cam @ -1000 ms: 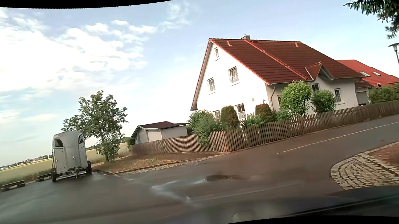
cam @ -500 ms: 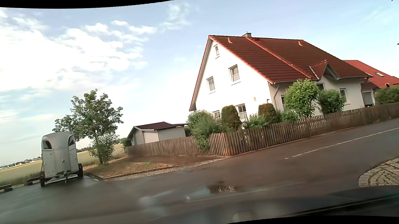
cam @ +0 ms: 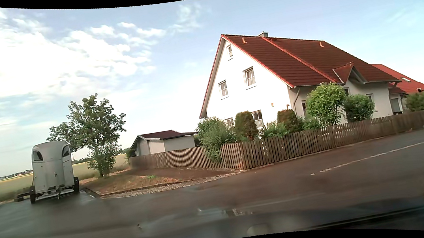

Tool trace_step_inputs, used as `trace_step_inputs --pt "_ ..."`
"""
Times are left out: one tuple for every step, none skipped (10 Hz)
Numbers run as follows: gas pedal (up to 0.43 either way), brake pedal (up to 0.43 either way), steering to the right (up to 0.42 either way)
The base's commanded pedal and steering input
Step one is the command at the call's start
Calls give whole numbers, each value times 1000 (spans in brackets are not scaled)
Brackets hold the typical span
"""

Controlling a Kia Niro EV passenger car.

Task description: Follow the waypoints while adhering to traffic rules and regulations

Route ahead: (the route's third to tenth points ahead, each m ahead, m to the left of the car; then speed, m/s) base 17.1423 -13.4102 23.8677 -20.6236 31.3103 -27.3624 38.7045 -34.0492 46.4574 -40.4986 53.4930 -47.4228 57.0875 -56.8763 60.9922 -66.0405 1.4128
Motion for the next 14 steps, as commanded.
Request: trace_step_inputs --pt "0 128 24" --pt "0 134 26" --pt "0 128 29" --pt "0 134 31" --pt "0 140 33" --pt "0 140 35" --pt "0 140 36" --pt "0 140 39" --pt "0 146 41" --pt "0 128 46" --pt "0 6 64" --pt "0 0 85" --pt "0 0 112" --pt "0 0 131"
